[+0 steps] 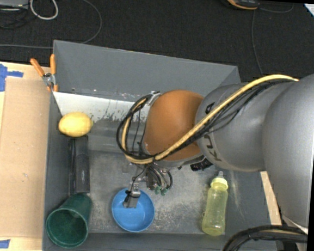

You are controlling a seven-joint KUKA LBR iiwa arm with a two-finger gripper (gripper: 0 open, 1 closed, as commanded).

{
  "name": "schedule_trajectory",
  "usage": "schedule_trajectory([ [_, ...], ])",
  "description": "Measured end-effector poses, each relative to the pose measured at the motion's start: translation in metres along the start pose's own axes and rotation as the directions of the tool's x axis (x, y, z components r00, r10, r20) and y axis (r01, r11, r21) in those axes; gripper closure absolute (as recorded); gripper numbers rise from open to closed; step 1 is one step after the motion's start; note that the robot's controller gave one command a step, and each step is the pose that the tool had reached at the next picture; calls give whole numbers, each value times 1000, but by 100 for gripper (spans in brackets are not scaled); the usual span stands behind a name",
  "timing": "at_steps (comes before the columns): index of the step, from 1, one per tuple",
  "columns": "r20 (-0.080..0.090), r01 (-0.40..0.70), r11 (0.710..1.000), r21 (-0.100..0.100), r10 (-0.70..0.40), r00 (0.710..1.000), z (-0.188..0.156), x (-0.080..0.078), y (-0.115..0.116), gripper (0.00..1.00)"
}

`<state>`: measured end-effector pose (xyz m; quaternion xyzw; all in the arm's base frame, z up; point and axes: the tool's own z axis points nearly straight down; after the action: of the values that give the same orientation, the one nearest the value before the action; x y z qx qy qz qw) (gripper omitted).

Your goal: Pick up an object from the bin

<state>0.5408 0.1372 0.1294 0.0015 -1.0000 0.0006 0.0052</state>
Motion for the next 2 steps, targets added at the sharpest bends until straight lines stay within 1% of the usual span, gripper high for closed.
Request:
schedule_trajectory([
  [1,7,-5,1000,-1,5,1000,-4,-2,-1,0],
  [2,-3,235,972,0,-235,972,62,11,-2,0],
])
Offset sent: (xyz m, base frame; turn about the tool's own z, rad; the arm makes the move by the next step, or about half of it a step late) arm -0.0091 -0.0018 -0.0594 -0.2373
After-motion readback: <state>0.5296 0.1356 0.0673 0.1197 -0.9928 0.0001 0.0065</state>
